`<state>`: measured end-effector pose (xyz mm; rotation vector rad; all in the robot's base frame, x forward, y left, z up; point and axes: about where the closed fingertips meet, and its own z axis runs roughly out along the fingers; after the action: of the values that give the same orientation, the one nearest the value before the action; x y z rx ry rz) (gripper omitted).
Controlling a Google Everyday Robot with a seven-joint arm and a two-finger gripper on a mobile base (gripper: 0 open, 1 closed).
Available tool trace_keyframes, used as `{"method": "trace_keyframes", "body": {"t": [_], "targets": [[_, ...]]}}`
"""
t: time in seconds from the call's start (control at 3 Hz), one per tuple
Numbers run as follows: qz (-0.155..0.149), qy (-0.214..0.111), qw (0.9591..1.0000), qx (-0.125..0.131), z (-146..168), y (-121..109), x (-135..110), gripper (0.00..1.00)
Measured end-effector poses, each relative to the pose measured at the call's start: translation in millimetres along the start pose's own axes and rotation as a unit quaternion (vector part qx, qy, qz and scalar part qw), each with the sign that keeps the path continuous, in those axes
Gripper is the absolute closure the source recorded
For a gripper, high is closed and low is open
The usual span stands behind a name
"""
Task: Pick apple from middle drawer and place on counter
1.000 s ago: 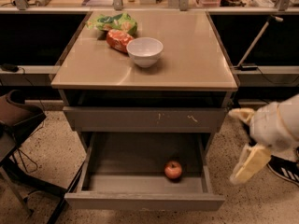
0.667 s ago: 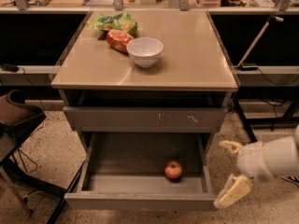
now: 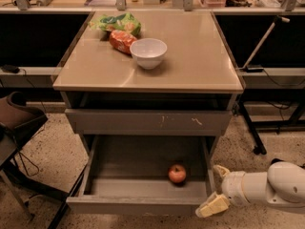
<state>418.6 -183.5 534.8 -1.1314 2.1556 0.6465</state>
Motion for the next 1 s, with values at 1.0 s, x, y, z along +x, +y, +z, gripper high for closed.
{"method": "trace_keyframes", "body": {"t": [1.0], "targets": [[-0.044, -0.014, 0.996, 0.076, 34.0, -81.2, -47.8, 0.0]]}}
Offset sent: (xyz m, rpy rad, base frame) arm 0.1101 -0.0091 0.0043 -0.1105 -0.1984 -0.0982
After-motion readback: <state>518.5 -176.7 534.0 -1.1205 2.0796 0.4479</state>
